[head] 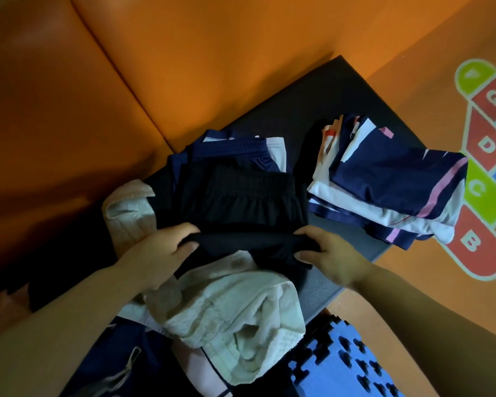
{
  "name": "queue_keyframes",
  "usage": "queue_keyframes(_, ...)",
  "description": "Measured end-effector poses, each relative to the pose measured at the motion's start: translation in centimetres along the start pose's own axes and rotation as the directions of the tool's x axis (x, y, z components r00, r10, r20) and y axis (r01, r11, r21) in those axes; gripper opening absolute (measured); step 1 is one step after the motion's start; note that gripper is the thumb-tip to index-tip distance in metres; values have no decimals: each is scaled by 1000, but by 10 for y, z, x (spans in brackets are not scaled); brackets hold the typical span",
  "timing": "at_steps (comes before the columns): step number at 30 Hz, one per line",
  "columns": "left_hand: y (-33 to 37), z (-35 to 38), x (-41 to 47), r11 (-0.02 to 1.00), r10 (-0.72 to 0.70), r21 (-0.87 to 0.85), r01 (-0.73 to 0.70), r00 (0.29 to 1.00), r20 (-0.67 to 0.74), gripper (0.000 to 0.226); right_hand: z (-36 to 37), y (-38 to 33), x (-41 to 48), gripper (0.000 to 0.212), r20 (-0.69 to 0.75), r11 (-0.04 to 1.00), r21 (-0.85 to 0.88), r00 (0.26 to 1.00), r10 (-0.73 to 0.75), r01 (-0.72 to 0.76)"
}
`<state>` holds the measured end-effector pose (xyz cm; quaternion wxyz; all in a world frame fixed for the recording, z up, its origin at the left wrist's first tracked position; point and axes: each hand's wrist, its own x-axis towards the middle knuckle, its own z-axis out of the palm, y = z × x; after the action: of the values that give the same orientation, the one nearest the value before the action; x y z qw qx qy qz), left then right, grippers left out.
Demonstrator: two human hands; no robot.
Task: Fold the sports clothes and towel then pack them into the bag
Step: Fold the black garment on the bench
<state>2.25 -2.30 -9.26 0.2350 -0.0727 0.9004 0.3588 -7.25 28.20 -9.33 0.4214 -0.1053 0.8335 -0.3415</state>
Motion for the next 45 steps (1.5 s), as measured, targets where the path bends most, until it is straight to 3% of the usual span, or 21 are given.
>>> queue_keyframes(3,5,-14,15,987,-53,-153,42,996,-71,7,-4,-9,10,20,-129,947,318,987,95,-50)
queue_keyframes(5,10,-19,30,978,-130,-184,100,979,-157,9,-7,-18,21,18,-283,924,381,948,149,-32)
queue_keyframes(10,36,-24,68,944,-261,-298,140,870,-419,26,-5,-33,43,23,-542,967,251,821,178,-43)
queue_keyframes(14,41,-19,73,903,-370,-357,239,855,-364,60,1,-36,51,33,-609,983,144,772,182,-118)
queue_keyframes(18,28,-4,63,832,-532,-312,458,820,-214,86,12,-32,48,46,-558,959,170,780,283,-227)
queue_keyframes(20,19,5,63,784,-562,-432,446,806,-187,81,17,-30,46,59,-452,924,312,822,347,-219)
queue_keyframes(23,17,10,65,764,-593,-436,475,783,-187,73,20,-26,45,77,-337,892,405,873,352,-203)
queue_keyframes(26,19,10,71,717,-662,-446,536,724,-195,82,15,-20,51,68,-301,874,428,876,377,-230)
queue_keyframes(29,17,9,74,704,-668,-470,532,720,-187,69,9,-22,56,42,-238,829,518,895,376,-211)
queue_keyframes(31,17,6,71,745,-630,-422,516,752,-193,59,5,-30,56,23,-228,806,564,904,362,-180)
queue_keyframes(33,16,3,67,804,-584,-293,517,778,-231,51,2,-36,53,19,-279,829,536,892,355,-162)
queue_keyframes(36,18,-4,60,840,-509,51,540,818,-267,51,0,-46,49,34,-390,924,329,863,320,-194)
queue_keyframes(39,24,-7,54,798,-382,370,477,873,-302,50,0,-54,42,47,-433,958,166,856,283,-233)
queue_keyframes(43,25,-6,45,864,-191,372,340,904,-383,37,-4,-58,37,50,-410,966,115,875,259,-232)
queue_keyframes(45,25,-9,40,880,-226,299,368,881,-416,38,-5,-56,37,52,-366,965,132,893,261,-227)
